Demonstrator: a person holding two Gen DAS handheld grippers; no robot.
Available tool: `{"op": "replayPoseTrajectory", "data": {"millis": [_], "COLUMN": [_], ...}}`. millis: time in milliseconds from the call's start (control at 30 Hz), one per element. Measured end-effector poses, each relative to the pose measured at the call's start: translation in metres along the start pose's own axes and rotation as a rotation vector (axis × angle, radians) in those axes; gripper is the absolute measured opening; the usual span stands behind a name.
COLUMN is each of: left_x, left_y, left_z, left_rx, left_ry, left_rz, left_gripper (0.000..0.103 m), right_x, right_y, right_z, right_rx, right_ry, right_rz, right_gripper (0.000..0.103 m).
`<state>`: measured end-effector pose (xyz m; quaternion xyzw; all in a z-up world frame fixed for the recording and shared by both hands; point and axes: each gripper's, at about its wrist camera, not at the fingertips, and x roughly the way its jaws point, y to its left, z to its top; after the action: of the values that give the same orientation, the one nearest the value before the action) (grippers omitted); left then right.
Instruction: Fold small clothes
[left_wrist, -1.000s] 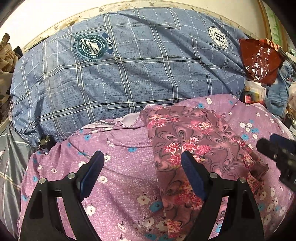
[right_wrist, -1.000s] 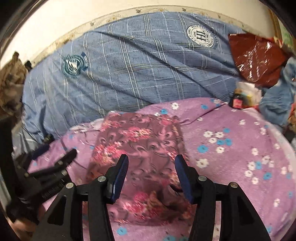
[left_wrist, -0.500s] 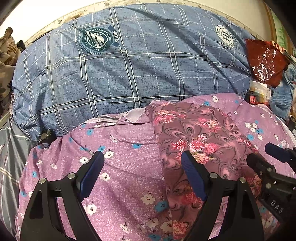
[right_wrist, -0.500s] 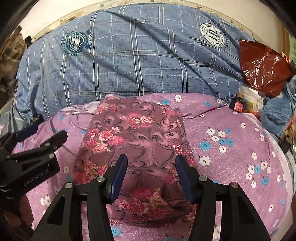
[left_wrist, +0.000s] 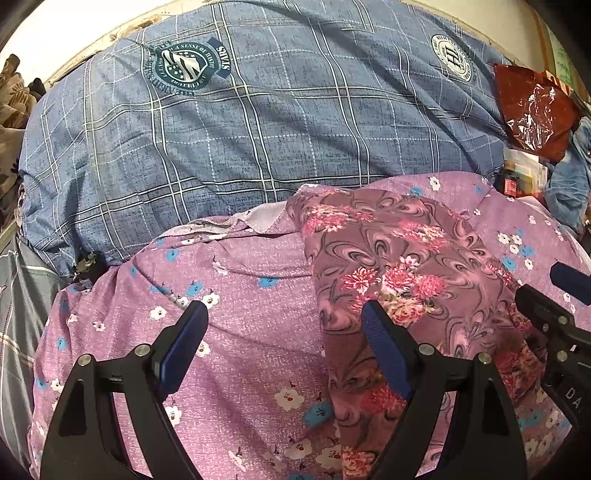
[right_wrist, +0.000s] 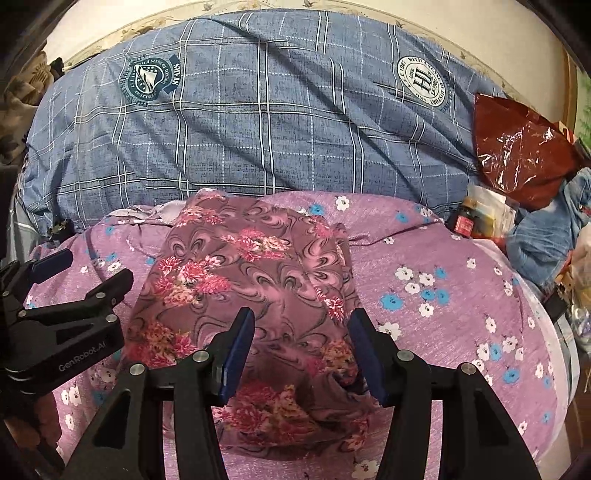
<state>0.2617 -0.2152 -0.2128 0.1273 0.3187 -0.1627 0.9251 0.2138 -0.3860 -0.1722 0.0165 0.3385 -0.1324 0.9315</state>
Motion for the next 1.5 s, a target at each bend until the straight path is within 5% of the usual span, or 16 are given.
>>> {"op": "replayPoseTrajectory", "data": {"millis": [233,433,567,800,900,1167,1267,1333,1367,1500], "left_x": [0.007,0.029,0.043,0.064,0.07,0.081,0.079,0.077,0.076,0.07], "left_y": [-0.005,-0.006,-0.007,0.012,0.012,0.006,-0.001,-0.005,-0.006,-0.001], "left_z": [0.001,0.002,0.001,0.003,0.003,0.001,0.001,0.001,0.001,0.004], "left_rx": [-0.006,-0.073,-0.096,-0.218,-0.229,-0.282,-0.289,-0.278,-0.27,-0.289], "left_ry": [0.011,0.099,0.162,0.25,0.26,0.291,0.298,0.283,0.28,0.259], "left_rz": [-0.037,-0.202,-0.292,-0.451,-0.475,-0.563,-0.63,-0.609,-0.599,-0.571], "left_gripper": [0.086,0.086,0.087,0.087,0.087,0.087,0.086,0.084,0.074,0.039], "right_x": [0.003,0.015,0.036,0.093,0.111,0.124,0.124,0.122,0.123,0.111], "right_y": [-0.003,-0.016,-0.046,-0.128,-0.134,-0.106,-0.084,-0.073,-0.068,-0.058], "right_z": [0.002,0.003,0.007,-0.009,-0.015,-0.004,-0.003,-0.002,-0.001,0.003], "right_rx": [-0.016,-0.002,0.091,0.428,0.452,0.411,0.365,0.333,0.329,0.31], "right_ry": [0.0,0.023,0.065,0.207,0.267,0.266,0.276,0.272,0.278,0.235], "right_rz": [-0.003,0.012,0.12,0.347,0.398,0.501,0.515,0.507,0.527,0.476], "right_gripper": [0.056,0.057,0.069,0.074,0.077,0.088,0.086,0.074,0.057,0.043]}}
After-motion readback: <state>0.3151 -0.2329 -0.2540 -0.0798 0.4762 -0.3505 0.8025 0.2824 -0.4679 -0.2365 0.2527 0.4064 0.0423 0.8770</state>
